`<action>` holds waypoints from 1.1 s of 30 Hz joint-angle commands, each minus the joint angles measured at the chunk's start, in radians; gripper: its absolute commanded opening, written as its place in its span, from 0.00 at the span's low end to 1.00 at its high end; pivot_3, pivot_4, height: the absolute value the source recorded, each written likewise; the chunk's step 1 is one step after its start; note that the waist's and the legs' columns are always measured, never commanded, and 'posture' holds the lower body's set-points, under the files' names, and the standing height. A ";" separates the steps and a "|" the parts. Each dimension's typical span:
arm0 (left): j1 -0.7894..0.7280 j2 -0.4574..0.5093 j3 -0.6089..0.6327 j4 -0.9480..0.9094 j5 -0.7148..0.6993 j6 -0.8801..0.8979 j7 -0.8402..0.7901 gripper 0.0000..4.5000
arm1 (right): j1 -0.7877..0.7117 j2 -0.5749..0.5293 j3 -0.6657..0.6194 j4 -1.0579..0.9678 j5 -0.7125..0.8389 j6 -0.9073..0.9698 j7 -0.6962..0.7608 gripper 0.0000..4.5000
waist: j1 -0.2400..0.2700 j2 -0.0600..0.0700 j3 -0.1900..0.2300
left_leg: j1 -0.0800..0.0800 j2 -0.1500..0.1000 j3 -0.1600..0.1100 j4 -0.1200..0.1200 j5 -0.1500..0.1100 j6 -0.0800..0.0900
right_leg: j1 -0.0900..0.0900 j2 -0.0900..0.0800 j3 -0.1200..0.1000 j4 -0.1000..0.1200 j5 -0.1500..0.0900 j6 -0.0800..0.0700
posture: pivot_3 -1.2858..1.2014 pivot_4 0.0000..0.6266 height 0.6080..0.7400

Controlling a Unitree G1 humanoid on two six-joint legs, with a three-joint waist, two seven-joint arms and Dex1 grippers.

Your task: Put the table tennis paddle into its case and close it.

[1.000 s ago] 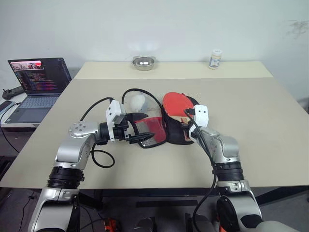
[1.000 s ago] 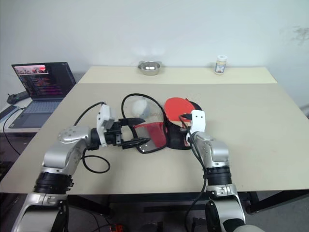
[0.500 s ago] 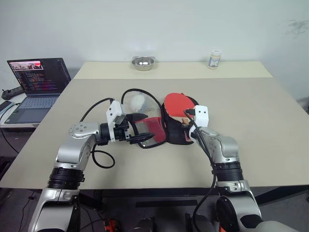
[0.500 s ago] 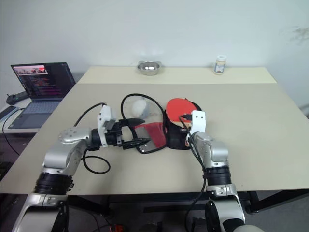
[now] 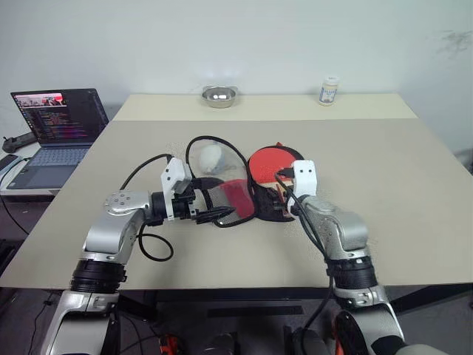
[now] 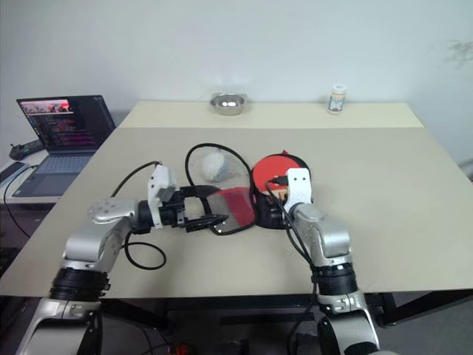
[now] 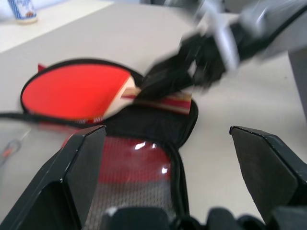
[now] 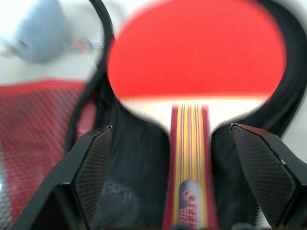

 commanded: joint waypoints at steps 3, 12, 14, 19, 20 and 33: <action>-0.020 0.029 0.054 0.057 0.005 -0.020 0.031 1.00 | 0.038 -0.277 0.054 -0.271 0.153 0.064 0.333 0.96 | 0.004 0.000 0.000 | 0.000 0.000 0.000 0.000 -0.001 0.001 | 0.001 0.000 -0.001 -0.001 0.000 0.000 | 0.52 0.24 1.00; -0.124 0.042 0.024 0.325 0.132 -0.129 0.080 1.00 | 0.042 -0.595 -0.132 -0.409 0.433 0.149 0.642 0.96 | 0.013 -0.001 0.000 | 0.000 0.001 0.000 0.000 -0.002 0.004 | 0.002 0.000 -0.001 -0.001 0.000 0.000 | 0.52 0.24 1.00; -0.146 0.047 0.017 0.386 0.167 -0.164 0.090 1.00 | 0.045 -0.642 -0.163 -0.404 0.460 0.157 0.659 0.96 | 0.016 -0.002 0.000 | 0.000 0.000 0.000 0.000 -0.002 0.004 | 0.002 0.000 -0.002 -0.002 0.000 0.000 | 0.52 0.24 1.00; -0.195 0.054 -0.019 0.510 0.272 -0.248 0.140 1.00 | 0.045 -0.729 -0.203 -0.385 0.485 0.149 0.671 0.96 | 0.019 -0.002 0.001 | 0.000 0.000 0.000 0.000 -0.002 0.004 | 0.002 0.000 -0.002 -0.002 0.000 0.000 | 0.52 0.24 1.00; -0.207 0.049 -0.022 0.530 0.286 -0.258 0.156 1.00 | 0.044 -0.738 -0.205 -0.381 0.485 0.144 0.669 0.96 | 0.019 -0.002 0.001 | 0.000 0.000 0.000 0.000 -0.002 0.004 | 0.002 0.000 -0.002 -0.002 0.000 0.000 | 0.52 0.24 1.00; -0.308 -0.017 -0.068 0.596 0.343 -0.205 0.171 0.92 | 0.050 -0.770 -0.218 -0.394 0.499 0.129 0.647 0.97 | 0.020 -0.003 0.001 | -0.001 0.000 0.000 0.001 -0.002 0.004 | 0.002 -0.001 -0.002 -0.002 0.000 0.001 | 0.52 0.24 1.00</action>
